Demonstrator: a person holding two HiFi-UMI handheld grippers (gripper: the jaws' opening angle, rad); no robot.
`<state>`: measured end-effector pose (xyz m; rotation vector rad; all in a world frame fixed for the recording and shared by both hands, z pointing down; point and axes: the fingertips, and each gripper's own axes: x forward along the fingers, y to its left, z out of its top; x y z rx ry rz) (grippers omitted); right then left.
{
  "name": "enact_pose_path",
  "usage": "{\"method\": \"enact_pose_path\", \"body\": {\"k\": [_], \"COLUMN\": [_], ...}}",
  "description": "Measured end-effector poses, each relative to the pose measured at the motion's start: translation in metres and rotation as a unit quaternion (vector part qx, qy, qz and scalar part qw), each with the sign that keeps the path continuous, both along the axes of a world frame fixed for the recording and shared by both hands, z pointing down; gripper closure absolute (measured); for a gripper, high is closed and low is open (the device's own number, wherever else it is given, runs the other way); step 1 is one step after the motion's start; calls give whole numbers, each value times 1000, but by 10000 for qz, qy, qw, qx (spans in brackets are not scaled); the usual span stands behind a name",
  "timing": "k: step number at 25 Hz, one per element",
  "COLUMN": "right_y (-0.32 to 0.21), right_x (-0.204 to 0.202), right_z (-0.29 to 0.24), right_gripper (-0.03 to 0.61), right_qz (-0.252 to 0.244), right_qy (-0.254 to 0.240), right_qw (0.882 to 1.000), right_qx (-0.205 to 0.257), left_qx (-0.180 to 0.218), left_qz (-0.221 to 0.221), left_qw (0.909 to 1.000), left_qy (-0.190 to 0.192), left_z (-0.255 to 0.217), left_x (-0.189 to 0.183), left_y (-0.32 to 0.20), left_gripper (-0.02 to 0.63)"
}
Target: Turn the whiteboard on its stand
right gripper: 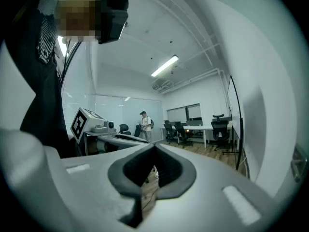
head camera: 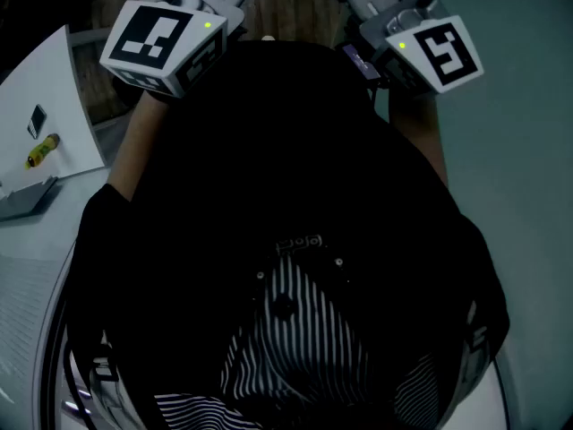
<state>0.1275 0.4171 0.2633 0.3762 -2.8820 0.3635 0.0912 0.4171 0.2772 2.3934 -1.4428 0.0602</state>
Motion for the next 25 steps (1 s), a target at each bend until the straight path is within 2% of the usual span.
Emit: {"method": "enact_pose_path", "body": {"k": [5,8,11,14,19,22,25], "right_y": [1,-2,2,3,-4,-6,-2], "right_x": [-6,-6,-13,-14,5,7,1], "right_z": [-9,-18,-28,-26,3,12,9], "right_gripper": [578,578,578,578,578,578,578], "right_qz": [3,107,-29,-51,311,211,98], "right_qy": [-10,148,74,-3,211,301,491], "right_qw": [10000,9996,9995,9999,9992,9993,9987], "right_qx": [9,200,290,128,-153,-102,-65], "left_qx": [61,77,-54,-222,-330,-374,-362], "left_qz": [-223,-309,-305,-264,90,47,7], "left_qw": [9996,9993,9994,9993,9994,9990,9992], "left_qy": [-155,-186,-146,-129,-85,-226,-146], "left_z": [-12,-21,-20,-12,-1,0,-11], "left_x": [-9,-10,-11,-10,3,-2,-3], "left_y": [-4,-7,-6,-3,2,1,-2], "left_gripper": [611,611,611,612,611,612,611]}}
